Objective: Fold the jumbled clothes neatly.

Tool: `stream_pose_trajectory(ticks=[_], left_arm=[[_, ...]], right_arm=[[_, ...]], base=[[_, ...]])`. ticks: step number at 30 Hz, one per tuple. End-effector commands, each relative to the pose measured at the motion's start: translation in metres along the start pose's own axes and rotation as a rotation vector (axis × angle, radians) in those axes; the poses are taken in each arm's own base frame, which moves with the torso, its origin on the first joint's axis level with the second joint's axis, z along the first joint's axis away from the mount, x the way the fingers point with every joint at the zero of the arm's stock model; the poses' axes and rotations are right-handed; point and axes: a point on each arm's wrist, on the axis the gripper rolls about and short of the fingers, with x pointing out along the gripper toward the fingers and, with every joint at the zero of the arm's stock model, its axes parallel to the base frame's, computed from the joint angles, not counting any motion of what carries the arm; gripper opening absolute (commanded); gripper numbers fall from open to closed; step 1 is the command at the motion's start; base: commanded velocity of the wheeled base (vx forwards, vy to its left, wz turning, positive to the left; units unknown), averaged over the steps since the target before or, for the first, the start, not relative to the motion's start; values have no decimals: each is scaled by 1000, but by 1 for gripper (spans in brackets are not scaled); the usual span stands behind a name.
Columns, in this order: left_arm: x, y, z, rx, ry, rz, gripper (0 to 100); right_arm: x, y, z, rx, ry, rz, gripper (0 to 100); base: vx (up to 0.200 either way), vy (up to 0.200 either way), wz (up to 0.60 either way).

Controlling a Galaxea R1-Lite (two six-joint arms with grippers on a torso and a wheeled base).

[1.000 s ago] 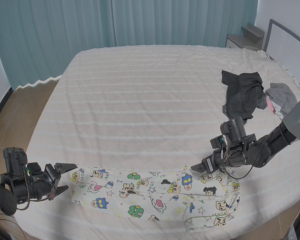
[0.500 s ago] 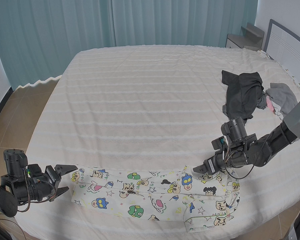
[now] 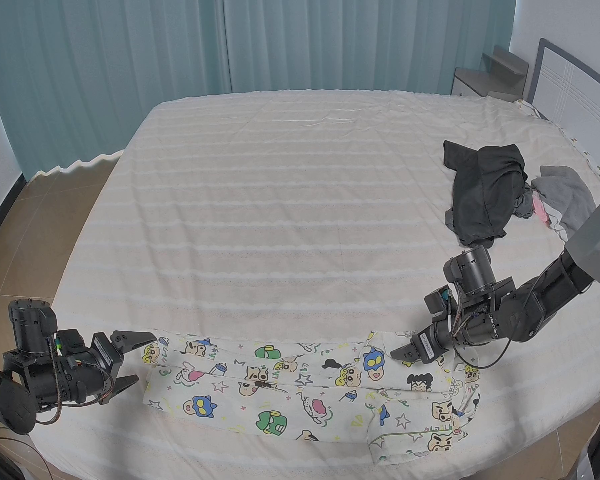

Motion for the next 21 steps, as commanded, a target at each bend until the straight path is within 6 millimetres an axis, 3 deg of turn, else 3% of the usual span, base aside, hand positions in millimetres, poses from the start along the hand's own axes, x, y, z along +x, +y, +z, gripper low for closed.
stream_pose_trajectory(ticks=[1,21], left_arm=[[0,0,0,-1,1,1,100],[0,0,0,-1,1,1,100]], right_arm=[[4,0,-3,-3,16,1,100],[3,-15,-9,41,24,-31,100]], base=[[0,0,0],[0,0,0]])
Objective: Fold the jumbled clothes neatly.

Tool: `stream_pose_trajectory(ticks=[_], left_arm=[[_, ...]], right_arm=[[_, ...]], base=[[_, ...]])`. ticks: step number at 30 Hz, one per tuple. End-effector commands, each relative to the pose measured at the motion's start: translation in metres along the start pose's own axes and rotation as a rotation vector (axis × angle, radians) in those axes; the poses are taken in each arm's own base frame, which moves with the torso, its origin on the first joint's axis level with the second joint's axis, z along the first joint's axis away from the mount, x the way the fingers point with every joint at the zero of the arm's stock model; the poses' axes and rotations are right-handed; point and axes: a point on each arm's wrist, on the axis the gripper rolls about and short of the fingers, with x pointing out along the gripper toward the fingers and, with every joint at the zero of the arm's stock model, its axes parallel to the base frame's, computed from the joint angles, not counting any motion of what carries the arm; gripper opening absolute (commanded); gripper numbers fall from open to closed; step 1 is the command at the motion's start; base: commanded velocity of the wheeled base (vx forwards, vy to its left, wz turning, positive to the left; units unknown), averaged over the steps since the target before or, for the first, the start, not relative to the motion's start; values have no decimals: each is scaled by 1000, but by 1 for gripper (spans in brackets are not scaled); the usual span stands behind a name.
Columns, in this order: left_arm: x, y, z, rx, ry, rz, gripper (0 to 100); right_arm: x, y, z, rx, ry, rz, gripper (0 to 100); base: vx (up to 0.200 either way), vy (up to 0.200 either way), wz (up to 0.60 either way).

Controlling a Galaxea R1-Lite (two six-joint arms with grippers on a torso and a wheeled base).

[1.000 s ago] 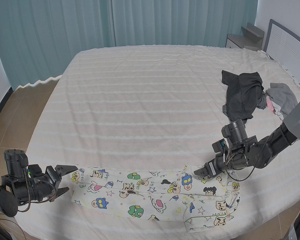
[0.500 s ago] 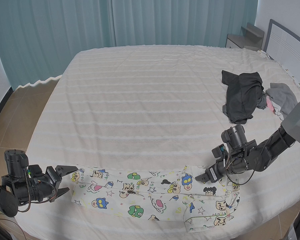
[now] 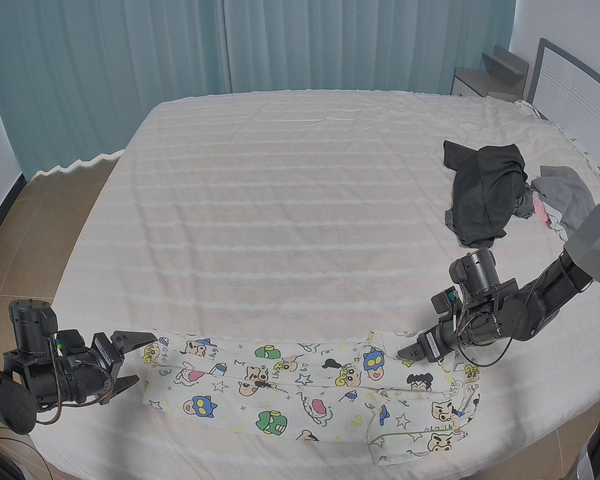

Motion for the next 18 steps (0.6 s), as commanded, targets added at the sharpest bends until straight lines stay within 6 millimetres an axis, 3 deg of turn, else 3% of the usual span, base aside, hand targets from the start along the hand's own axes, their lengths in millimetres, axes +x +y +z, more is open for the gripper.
stream_pose_trajectory(ticks=[1,9,18], left_arm=[[0,0,0,-1,0,1,100],[0,0,0,0,-1,0,100],[0,0,0,0,-1,0,100]], right_arm=[[0,-2,-3,4,8,-3,0],[0,-1,-3,3,9,0,0],[-22,-3,-7,17,-14,-7,0]], base=[[0,0,0],[0,0,0],[0,0,0]])
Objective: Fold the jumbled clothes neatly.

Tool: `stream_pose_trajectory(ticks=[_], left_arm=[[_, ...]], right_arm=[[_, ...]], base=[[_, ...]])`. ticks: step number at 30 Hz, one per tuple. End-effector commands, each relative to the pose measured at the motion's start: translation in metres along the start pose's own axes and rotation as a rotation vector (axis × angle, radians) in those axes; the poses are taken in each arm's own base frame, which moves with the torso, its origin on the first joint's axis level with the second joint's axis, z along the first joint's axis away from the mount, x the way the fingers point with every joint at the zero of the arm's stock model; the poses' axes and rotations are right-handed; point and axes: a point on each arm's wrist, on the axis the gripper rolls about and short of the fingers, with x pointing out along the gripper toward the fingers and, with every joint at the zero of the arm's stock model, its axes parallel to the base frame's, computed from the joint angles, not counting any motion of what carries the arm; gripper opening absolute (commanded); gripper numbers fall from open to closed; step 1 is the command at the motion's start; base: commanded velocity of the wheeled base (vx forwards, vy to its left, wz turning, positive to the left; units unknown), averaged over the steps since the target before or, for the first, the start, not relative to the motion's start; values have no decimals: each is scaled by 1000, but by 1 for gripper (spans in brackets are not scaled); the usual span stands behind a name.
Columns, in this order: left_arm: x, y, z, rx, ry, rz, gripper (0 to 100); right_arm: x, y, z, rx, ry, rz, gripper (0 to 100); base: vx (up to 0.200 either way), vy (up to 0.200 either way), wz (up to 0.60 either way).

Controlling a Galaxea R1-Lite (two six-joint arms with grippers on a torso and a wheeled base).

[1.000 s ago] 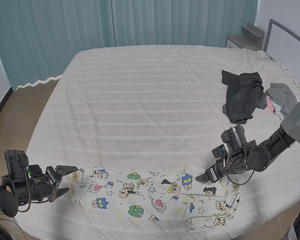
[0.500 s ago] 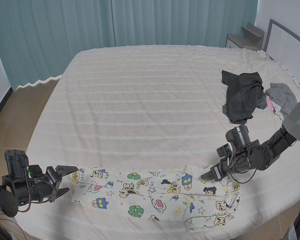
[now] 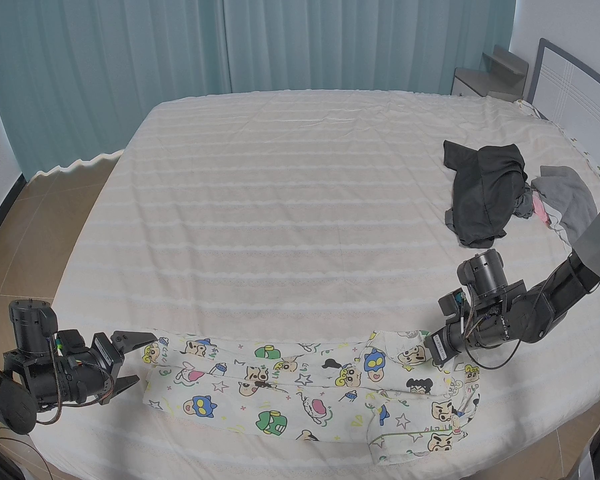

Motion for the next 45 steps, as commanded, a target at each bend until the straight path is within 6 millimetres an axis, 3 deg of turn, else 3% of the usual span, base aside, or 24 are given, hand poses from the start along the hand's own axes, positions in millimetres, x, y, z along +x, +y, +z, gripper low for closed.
stream_pose_trajectory(ticks=[1,10,25,26,33,39,45], left_arm=[[0,0,0,-1,0,1,100],[0,0,0,-1,0,1,100],[0,0,0,-1,0,0,100],[0,0,0,-1,0,1,100],[0,0,0,-1,0,1,100],[1,-2,2,7,-15,-2,100],[9,-20,18,43,-90,-18,100]], right_arm=[[-15,-2,-1,9,-23,-5,0],[-33,-13,-6,164,-73,-24,0],[-14,-16,-24,255,-122,-39,0],[-13,-17,-24,263,-121,-41,100],[-16,-21,-19,302,-148,-52,100],[-50,-10,-5,345,-288,-15,100],[-83,8,-15,446,-332,34,100]], base=[[0,0,0],[0,0,0],[0,0,0],[0,0,0],[0,0,0],[0,0,0],[0,0,0]])
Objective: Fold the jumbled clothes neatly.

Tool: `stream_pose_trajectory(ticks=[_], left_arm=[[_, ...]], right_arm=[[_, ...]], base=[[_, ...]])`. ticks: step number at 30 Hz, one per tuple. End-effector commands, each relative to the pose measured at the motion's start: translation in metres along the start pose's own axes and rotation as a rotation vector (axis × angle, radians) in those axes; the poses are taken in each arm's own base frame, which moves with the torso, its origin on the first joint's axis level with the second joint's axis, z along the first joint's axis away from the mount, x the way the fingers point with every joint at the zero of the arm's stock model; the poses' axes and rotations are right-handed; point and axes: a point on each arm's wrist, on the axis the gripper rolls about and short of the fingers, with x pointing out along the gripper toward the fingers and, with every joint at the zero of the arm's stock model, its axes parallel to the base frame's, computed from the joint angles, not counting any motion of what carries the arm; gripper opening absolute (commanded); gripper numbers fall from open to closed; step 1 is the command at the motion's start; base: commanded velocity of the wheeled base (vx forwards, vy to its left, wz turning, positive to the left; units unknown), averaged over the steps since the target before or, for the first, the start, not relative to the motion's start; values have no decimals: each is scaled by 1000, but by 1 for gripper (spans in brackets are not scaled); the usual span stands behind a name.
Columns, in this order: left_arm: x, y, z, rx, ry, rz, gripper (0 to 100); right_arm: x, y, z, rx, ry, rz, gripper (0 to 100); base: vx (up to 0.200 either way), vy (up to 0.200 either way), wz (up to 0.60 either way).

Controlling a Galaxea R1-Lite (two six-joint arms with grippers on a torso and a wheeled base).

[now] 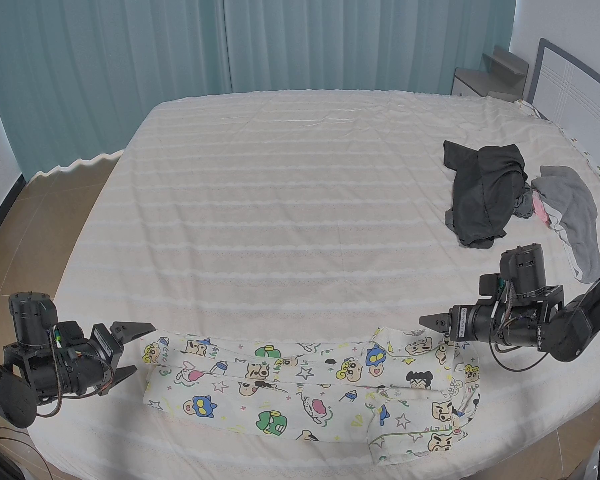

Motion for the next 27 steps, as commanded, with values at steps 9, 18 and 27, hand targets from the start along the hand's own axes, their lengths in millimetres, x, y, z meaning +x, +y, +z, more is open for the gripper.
stream_pose_trajectory(ticks=[9,18,27], left_arm=[[49,-38,40,82,58,269,100],[65,-26,58,269,122,358,100],[84,-17,58,277,94,464,100]], right_arm=[[-74,8,-30,174,-102,84,100],[-85,-8,-73,242,-165,82,100],[-95,-6,-72,312,-239,111,100]], base=[[0,0,0],[0,0,0],[0,0,0]])
